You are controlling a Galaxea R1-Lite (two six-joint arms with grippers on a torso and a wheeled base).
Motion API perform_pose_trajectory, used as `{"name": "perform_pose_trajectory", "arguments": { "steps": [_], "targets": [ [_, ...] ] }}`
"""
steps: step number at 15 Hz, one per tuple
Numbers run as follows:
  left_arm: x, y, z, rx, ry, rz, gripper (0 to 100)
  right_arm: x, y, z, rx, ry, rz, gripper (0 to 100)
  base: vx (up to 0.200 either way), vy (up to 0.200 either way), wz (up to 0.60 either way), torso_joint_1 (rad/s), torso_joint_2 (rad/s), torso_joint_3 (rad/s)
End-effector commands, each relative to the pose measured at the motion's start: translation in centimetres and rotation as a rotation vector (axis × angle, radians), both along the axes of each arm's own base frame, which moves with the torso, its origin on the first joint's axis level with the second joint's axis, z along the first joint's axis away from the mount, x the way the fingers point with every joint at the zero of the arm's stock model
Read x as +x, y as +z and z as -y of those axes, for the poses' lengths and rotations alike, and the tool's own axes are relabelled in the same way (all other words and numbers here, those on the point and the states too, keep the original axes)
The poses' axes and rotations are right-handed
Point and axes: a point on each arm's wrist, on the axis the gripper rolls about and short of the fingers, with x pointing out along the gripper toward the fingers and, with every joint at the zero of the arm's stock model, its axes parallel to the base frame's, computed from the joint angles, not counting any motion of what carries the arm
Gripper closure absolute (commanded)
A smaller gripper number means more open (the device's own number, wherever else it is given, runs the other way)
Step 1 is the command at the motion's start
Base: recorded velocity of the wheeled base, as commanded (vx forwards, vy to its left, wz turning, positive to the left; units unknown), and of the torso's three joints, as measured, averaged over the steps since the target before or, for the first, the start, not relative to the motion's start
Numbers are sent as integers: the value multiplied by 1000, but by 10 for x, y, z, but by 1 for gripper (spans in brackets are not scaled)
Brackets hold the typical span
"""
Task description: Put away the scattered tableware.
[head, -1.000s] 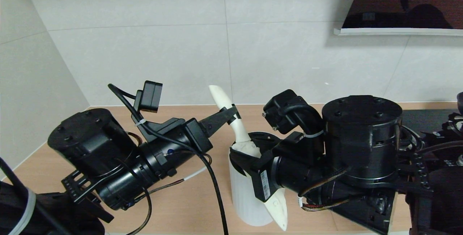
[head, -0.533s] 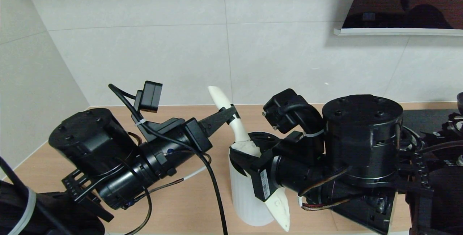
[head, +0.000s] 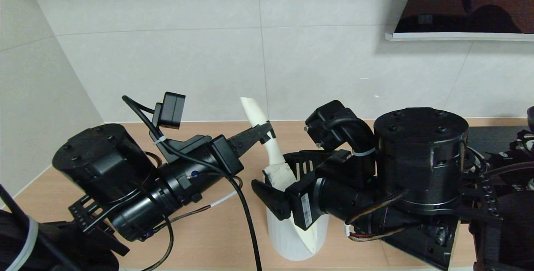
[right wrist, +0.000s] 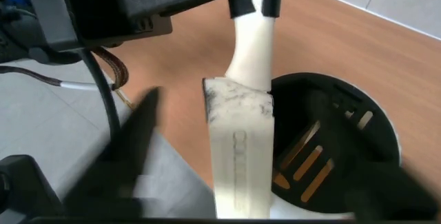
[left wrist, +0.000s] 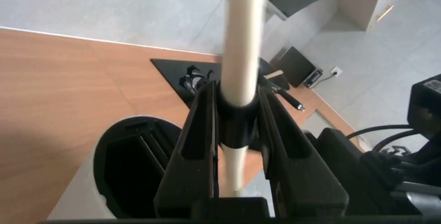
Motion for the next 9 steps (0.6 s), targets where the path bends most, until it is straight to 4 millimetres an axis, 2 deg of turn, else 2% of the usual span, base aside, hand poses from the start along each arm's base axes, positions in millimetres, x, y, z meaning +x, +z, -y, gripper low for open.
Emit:
{"name": "perform_pose_trajectory", "arguments": {
  "steps": [1,4,9],
  "targets": [
    [-1,3,-1,-10,0,12,100,-1,3,2,7,0,4,0,0,0,0,0,0,0],
    [-3,7,-2,-39,2,58,100,-2,12,9,29,-9,20,0,0,0,0,0,0,0],
    [-9,23,-7,-68,17,105,100,3,34,33,86,-65,61,0,0,0,0,0,0,0]
  ]
}}
